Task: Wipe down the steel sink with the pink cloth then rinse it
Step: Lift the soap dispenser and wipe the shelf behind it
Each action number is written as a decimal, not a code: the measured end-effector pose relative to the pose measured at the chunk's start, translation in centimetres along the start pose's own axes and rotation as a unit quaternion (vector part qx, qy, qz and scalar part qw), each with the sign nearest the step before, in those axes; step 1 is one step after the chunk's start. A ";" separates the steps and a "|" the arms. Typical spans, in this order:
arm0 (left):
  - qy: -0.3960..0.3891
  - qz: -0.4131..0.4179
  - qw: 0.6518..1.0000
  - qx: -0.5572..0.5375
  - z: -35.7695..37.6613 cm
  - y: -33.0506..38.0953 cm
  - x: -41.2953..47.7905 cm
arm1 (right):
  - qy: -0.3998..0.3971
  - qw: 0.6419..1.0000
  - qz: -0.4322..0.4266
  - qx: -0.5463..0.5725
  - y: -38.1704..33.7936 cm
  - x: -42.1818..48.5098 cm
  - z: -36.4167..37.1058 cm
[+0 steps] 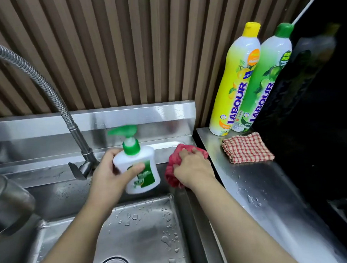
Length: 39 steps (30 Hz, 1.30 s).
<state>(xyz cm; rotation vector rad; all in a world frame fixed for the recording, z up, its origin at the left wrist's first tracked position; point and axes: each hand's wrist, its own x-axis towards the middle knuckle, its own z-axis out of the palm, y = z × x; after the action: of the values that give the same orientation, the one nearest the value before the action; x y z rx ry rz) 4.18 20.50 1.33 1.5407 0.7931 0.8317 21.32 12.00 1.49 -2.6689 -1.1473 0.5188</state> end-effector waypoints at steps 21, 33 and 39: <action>-0.063 0.024 0.993 0.096 5.8 -0.3 9.6 | -0.045 0.990 -0.136 0.014 5.7 -7.3 -0.7; -0.090 -0.017 0.995 0.049 4.7 -1.2 9.6 | 0.040 0.989 -0.097 -0.100 4.5 -3.0 3.4; -0.103 -0.025 0.994 0.017 4.7 -2.0 9.9 | 0.127 0.981 -0.092 -0.116 6.8 -12.1 6.3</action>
<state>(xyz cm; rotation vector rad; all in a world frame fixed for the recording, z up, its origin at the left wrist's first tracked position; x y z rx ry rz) 13.24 26.81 -0.34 1.6012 0.6942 0.6145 15.68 -1.25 -3.43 -2.6754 -1.4298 0.0108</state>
